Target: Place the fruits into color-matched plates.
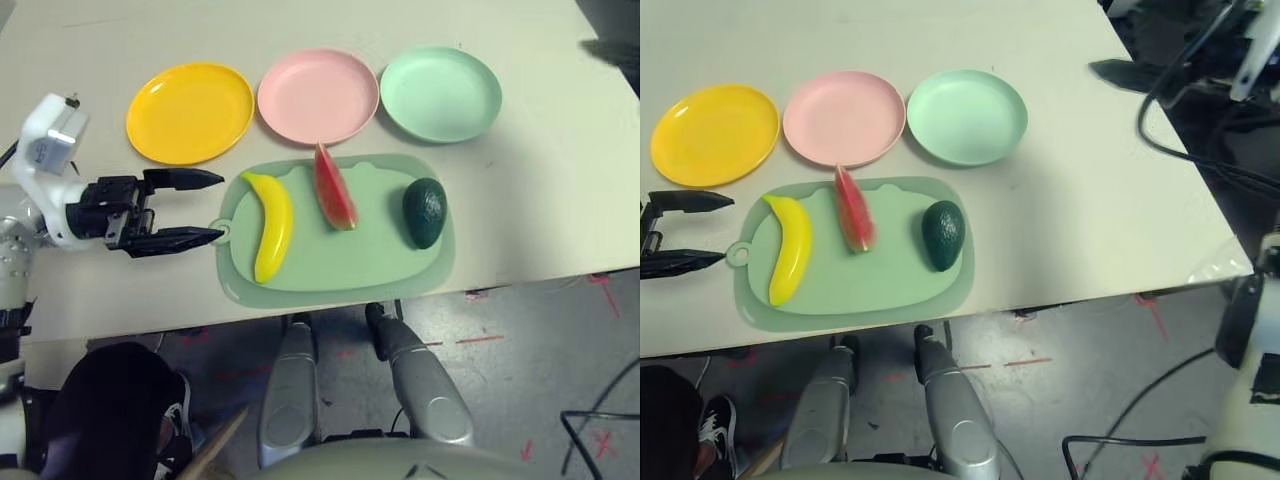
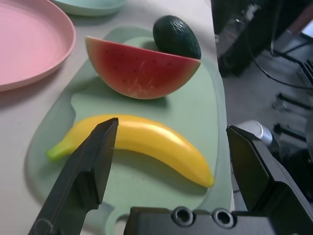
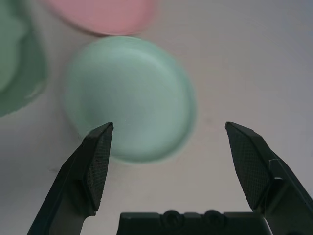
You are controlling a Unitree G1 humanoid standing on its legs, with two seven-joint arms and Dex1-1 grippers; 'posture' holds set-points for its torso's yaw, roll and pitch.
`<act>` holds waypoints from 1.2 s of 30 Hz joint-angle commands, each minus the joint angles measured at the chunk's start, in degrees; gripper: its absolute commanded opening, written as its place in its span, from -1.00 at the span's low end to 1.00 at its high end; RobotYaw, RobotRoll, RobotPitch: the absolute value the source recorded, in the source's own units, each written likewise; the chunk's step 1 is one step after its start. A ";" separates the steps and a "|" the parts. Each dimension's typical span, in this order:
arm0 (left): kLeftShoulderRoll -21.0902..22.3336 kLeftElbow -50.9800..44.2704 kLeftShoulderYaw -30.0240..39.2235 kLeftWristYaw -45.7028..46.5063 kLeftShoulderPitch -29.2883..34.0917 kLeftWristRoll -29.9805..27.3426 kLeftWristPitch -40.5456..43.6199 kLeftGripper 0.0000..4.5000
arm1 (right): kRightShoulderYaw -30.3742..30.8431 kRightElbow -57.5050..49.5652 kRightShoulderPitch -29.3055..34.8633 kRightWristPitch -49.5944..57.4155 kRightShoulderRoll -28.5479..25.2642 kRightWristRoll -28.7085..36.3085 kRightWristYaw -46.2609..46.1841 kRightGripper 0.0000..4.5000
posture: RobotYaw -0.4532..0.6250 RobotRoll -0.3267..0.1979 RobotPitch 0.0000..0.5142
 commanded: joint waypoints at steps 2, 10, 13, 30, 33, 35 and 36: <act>0.38 0.98 -1.07 -1.73 0.86 2.57 -1.92 1.00 | 8.59 -1.42 -2.07 -18.32 1.65 1.25 9.14 0.98 | -0.28 0.25 0.47; 1.75 1.15 -0.92 -2.21 2.10 2.86 -2.82 1.00 | 27.57 -7.24 -5.61 -33.37 -1.13 13.18 9.32 0.98 | -0.30 0.25 0.49; 1.24 1.45 -1.54 -2.19 1.96 3.93 -3.57 1.00 | 32.43 -12.16 -4.87 -34.31 -1.91 17.86 9.32 0.98 | -0.30 0.25 0.49; -0.17 -2.18 -3.88 -1.76 -0.30 5.54 -3.75 1.00 | 38.41 -8.28 -6.26 -36.28 5.94 16.15 9.32 0.98 | -0.24 0.25 0.50; 0.22 -3.02 -3.74 -1.68 -0.41 5.22 -3.09 1.00 | 37.43 -7.77 -5.42 -35.31 7.17 14.33 9.32 0.98 | -0.24 0.25 0.53; 0.39 -3.67 -3.55 -1.52 -0.33 5.05 -2.70 1.00 | 37.01 -7.51 -5.06 -34.98 7.61 13.42 9.32 0.98 | -0.24 0.25 0.53; 0.41 -3.83 -3.50 -1.48 -0.33 5.05 -2.58 1.00 | 36.89 -7.40 -5.01 -34.86 7.73 13.17 9.32 0.98 | -0.23 0.25 0.53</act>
